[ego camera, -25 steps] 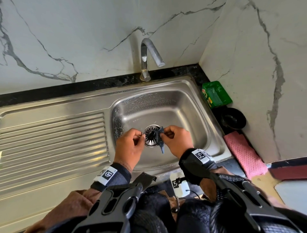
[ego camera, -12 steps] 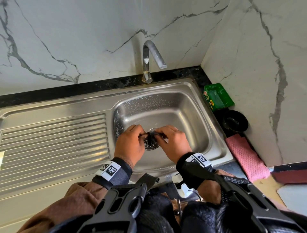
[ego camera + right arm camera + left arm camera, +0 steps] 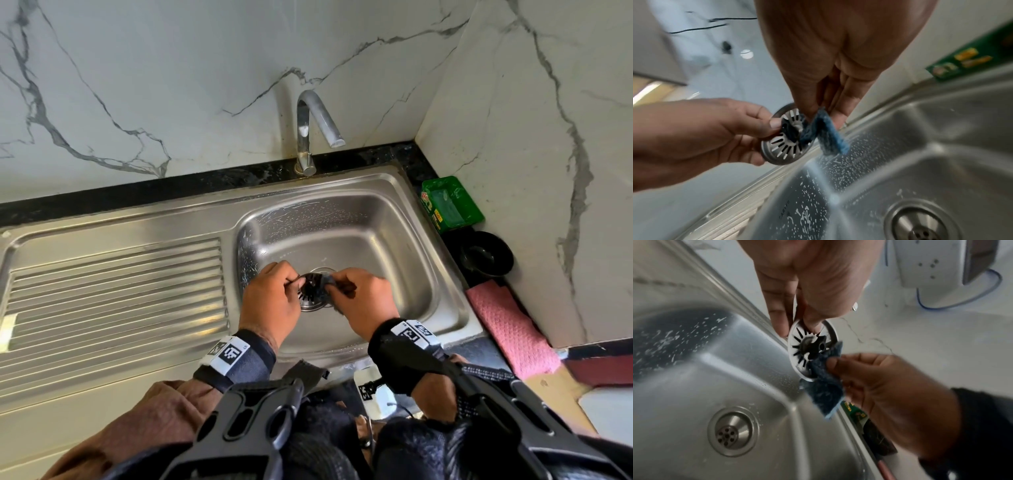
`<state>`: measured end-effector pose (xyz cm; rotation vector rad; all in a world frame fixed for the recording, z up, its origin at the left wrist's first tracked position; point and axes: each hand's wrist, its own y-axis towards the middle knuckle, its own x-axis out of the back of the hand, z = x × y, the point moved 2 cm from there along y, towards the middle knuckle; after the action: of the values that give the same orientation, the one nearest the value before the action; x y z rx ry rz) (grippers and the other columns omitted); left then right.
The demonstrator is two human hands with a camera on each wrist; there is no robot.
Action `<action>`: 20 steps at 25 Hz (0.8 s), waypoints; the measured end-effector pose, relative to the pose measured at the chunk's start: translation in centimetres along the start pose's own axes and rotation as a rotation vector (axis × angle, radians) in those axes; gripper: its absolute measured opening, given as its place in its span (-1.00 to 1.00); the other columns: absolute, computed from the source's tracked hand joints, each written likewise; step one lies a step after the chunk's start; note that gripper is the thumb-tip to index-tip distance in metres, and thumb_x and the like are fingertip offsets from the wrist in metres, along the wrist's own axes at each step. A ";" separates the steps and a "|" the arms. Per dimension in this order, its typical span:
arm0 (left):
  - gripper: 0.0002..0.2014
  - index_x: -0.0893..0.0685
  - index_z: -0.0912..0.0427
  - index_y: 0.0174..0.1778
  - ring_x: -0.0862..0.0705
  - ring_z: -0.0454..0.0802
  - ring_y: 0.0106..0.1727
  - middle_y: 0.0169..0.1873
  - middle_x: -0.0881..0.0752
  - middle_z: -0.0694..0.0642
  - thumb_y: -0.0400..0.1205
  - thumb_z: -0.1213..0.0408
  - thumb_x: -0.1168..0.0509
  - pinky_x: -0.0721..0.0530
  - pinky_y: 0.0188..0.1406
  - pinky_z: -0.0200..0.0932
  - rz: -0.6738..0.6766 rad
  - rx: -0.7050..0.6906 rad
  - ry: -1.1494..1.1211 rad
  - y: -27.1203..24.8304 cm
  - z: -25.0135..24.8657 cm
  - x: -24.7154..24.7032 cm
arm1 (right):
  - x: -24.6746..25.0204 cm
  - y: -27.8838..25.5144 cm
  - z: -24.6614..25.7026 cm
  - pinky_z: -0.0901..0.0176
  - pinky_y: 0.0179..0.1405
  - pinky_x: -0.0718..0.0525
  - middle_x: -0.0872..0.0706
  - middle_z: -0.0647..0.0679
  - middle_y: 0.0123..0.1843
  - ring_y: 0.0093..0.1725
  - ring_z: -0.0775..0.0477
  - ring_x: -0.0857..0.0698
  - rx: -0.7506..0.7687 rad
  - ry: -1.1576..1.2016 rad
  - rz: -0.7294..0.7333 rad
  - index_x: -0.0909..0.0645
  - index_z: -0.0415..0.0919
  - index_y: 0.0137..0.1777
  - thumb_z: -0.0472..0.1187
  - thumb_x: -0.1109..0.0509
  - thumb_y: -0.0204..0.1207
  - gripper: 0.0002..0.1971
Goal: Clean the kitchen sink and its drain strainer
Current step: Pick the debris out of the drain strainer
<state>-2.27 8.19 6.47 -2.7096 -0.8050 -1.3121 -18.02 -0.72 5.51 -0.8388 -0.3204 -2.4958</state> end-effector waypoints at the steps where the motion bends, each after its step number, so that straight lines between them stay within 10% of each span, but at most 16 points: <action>1: -0.79 -0.58 0.07 -0.32 -0.54 -0.22 -0.39 -0.38 -0.60 -0.15 0.52 0.39 -0.46 -0.48 -0.41 -0.41 -0.018 0.029 -0.030 -0.2 0.1 -0.1 | 0.1 0.0 -0.6 0.01 -0.10 -0.78 -0.82 0.00 -0.17 -0.22 -0.01 -0.78 -0.081 -0.004 0.022 -0.78 -0.05 -0.06 -0.20 -0.56 0.44 -0.90; 6: -0.88 -0.63 0.12 -0.23 -0.64 -0.04 -0.32 -0.29 -0.67 -0.03 0.52 0.41 -0.42 -0.64 -0.33 -0.15 0.071 -0.016 0.028 -1.1 -1.1 -1.2 | 0.0 0.0 1.3 0.07 -0.13 -0.73 -0.77 -0.08 -0.09 -0.12 -0.15 -0.74 0.338 -0.190 0.043 -0.78 -0.19 -0.02 -0.34 -0.48 0.40 -0.83; 13: -0.82 -0.68 0.08 -0.35 -0.72 -0.04 -0.38 -0.45 -0.72 -0.07 0.53 0.28 -0.51 -0.75 -0.34 -0.03 -0.116 0.323 -0.278 -1.6 0.6 -1.7 | 0.0 -0.5 -0.9 0.43 -0.26 -0.62 -0.73 0.20 -0.40 -0.45 0.36 -0.63 -0.284 0.077 0.042 -0.68 0.06 -0.29 -0.15 -0.62 0.38 -0.84; 17: -0.84 -0.68 0.08 -0.30 -0.79 -0.02 -0.36 -0.40 -0.75 -0.02 0.56 0.27 -0.49 -0.83 -0.36 0.09 -0.087 0.494 -0.468 -2.0 0.9 -2.1 | 0.0 0.1 -0.5 0.36 -0.19 -0.68 -0.73 0.19 -0.39 -0.40 0.30 -0.63 -0.316 0.087 0.041 -0.69 0.06 -0.31 -0.14 -0.62 0.39 -0.84; 20: -0.89 -0.65 0.10 -0.21 -0.80 -0.06 -0.29 -0.32 -0.75 -0.04 0.59 0.29 -0.45 -0.82 -0.25 -0.06 0.076 0.345 -0.334 -1.5 0.7 -1.7 | 0.8 0.9 0.0 0.18 -0.15 -0.73 -0.79 0.04 -0.24 -0.27 0.05 -0.73 -0.105 -0.041 0.021 -0.79 -0.09 -0.13 -0.22 -0.56 0.42 -0.95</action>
<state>-3.34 8.87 4.46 -2.6698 -0.8472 -0.6389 -18.12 -1.74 6.08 -0.9307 -0.1945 -2.4971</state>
